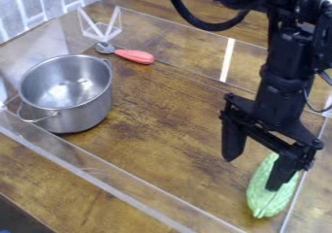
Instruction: Put the green object in the silver pot
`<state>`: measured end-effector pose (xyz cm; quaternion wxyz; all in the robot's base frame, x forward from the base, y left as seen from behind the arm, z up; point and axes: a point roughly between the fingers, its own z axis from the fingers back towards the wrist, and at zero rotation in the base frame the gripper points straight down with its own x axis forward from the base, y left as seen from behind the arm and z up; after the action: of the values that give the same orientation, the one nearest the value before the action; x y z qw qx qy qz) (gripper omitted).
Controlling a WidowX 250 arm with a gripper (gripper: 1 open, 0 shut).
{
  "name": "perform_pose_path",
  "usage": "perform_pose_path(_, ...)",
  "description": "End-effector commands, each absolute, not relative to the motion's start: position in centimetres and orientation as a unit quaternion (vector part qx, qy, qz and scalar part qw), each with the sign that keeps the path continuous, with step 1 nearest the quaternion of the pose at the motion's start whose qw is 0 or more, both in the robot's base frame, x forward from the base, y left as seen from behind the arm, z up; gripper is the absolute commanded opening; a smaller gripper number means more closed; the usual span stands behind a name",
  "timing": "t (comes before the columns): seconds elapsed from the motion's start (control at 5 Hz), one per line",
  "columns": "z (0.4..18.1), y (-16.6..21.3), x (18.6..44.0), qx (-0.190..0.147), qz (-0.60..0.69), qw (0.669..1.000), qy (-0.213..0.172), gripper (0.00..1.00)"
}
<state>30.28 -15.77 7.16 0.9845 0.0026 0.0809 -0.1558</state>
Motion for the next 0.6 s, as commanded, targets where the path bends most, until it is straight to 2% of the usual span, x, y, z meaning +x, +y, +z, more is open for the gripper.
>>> perform_pose_path(0.0,8.95,-15.14,31.44,-0.011,-0.133,0.989,0.057,1.0)
perform_pose_path(0.4,9.23,-15.32,31.9,-0.017,-0.096,0.993,0.073,1.0)
